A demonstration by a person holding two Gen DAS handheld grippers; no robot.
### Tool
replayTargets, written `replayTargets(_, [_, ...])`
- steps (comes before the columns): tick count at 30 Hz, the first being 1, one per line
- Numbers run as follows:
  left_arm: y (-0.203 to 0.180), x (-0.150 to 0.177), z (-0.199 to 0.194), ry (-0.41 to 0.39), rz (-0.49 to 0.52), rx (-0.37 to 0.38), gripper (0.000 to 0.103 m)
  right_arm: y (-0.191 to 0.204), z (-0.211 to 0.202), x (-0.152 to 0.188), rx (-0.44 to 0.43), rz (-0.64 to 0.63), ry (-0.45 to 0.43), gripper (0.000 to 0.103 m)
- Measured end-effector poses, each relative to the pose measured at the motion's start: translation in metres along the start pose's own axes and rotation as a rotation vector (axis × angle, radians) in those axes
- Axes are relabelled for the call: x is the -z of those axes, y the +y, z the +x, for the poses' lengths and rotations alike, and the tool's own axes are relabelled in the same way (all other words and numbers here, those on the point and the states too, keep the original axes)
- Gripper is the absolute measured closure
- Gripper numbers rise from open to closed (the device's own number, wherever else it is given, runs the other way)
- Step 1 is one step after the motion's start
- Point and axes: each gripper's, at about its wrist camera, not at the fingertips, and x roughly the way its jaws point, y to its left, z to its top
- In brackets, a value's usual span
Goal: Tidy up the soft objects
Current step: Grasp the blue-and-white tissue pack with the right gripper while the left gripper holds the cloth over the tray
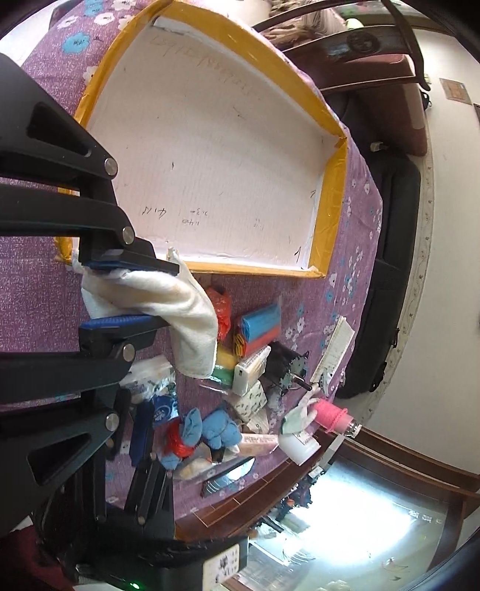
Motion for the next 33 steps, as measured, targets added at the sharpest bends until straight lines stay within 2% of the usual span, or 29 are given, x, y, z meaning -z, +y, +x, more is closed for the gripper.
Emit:
replayTargets(4, [0.0, 0.0, 0.0, -0.008, 0.018, -0.039, 0.085, -0.013, -0.008, 0.006, 0.013, 0.062, -0.011, 0.091])
replayTargets(9, [0.0, 0.001, -0.001, -0.015, 0.025, -0.062, 0.085, -0.026, -0.022, 0.002, -0.008, 0.112, -0.058, 0.091])
replayTargets(11, [0.0, 0.001, 0.0, -0.013, 0.028, -0.069, 0.085, -0.029, -0.022, 0.0, -0.002, 0.113, -0.07, 0.074])
replayTargets(12, [0.0, 0.002, 0.0, -0.012, 0.029, -0.072, 0.085, -0.03, -0.019, -0.001, 0.002, 0.116, -0.065, 0.04])
replayTargets(13, [0.0, 0.002, 0.0, -0.011, 0.03, -0.075, 0.085, -0.03, -0.017, -0.002, 0.008, 0.123, -0.066, 0.012])
replayTargets(14, [0.0, 0.002, 0.0, -0.01, 0.031, -0.076, 0.085, -0.03, -0.016, -0.002, 0.012, 0.127, -0.078, 0.006])
replayTargets(15, [0.0, 0.002, 0.0, -0.01, 0.03, -0.079, 0.085, -0.028, -0.015, -0.003, 0.01, 0.126, -0.08, 0.006])
replayTargets(18, [-0.001, 0.001, 0.0, -0.008, 0.029, -0.079, 0.085, -0.017, -0.004, -0.009, 0.026, 0.101, -0.066, 0.006])
replayTargets(22, [0.0, 0.002, -0.001, -0.008, 0.028, -0.075, 0.085, -0.004, 0.015, -0.013, 0.125, 0.05, -0.033, 0.006])
replayTargets(24, [0.001, 0.002, -0.002, -0.011, 0.027, -0.073, 0.085, -0.006, 0.02, -0.01, 0.108, 0.063, -0.021, 0.009])
replayTargets(25, [0.002, 0.002, -0.002, -0.012, 0.025, -0.07, 0.085, -0.007, 0.022, -0.007, 0.091, 0.076, -0.011, 0.024])
replayTargets(27, [0.003, 0.003, -0.001, -0.012, 0.021, -0.065, 0.085, -0.004, 0.022, -0.005, 0.135, 0.055, -0.012, 0.033])
replayTargets(29, [0.002, 0.003, 0.001, -0.011, 0.019, -0.059, 0.085, -0.002, 0.018, -0.004, 0.121, 0.054, -0.019, 0.044])
replayTargets(31, [0.003, 0.003, 0.001, -0.011, 0.018, -0.052, 0.085, 0.001, 0.012, -0.006, 0.113, 0.05, -0.027, 0.066])
replayTargets(32, [0.003, 0.003, 0.0, -0.011, 0.015, -0.046, 0.085, 0.003, 0.008, -0.007, 0.115, 0.048, -0.035, 0.069])
replayTargets(33, [0.005, 0.002, -0.002, -0.012, 0.012, -0.041, 0.085, 0.003, 0.006, -0.008, 0.113, 0.048, -0.039, 0.077])
